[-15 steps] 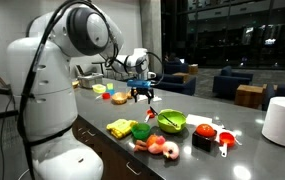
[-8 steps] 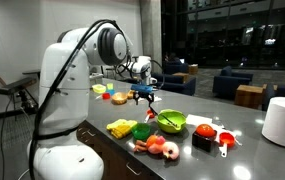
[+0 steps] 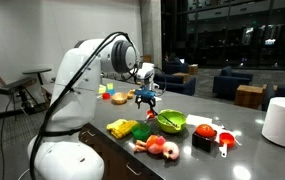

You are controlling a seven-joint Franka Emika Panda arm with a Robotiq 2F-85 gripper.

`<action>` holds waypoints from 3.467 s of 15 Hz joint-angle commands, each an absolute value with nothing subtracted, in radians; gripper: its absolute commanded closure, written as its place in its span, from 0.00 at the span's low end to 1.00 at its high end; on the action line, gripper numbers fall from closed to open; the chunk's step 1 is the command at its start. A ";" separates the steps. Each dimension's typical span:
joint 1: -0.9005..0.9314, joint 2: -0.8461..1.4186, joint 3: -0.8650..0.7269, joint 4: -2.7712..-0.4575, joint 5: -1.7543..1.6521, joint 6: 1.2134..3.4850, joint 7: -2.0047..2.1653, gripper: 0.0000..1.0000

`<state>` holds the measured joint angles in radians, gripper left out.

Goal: Pick up the orange measuring cup and pour its contents into the lime green bowl

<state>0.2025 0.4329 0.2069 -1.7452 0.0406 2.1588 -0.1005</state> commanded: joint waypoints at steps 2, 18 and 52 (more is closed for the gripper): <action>0.206 0.438 0.203 -1.742 0.042 2.156 -0.101 0.00; 0.254 0.522 0.160 -1.762 0.022 2.362 0.102 0.00; 0.298 0.565 0.082 -1.731 -0.032 2.261 0.296 0.96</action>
<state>0.2777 0.5502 0.0809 -1.7481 -0.0130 2.2876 0.2674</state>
